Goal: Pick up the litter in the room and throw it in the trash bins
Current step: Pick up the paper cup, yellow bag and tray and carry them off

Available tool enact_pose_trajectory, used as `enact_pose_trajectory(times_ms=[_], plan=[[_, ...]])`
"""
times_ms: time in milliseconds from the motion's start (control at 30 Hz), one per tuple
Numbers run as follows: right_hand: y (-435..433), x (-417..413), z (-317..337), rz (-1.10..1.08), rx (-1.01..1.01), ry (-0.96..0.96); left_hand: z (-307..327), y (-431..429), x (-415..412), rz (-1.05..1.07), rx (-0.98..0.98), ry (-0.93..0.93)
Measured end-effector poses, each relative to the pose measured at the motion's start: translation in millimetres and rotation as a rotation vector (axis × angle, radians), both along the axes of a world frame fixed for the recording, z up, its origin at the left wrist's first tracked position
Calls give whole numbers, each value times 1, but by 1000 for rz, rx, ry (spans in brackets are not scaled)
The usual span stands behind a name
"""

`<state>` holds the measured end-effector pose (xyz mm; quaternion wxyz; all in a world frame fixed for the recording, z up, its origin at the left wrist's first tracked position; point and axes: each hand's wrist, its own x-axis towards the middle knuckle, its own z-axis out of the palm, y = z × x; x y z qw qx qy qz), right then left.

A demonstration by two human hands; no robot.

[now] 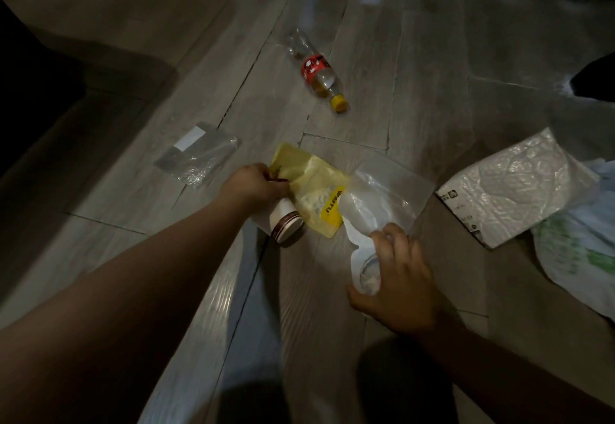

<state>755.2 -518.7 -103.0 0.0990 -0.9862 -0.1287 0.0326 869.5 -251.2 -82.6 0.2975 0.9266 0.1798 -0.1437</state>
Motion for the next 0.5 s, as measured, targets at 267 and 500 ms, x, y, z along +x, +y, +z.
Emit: enact_pose_trajectory(times_ms=[267,500], plan=[[2,6,9,-6,156,-16,17,-1,-61,51,-69,-78],[10,1,57,-88,340,-95,68,3,-116,43,-170,-99]])
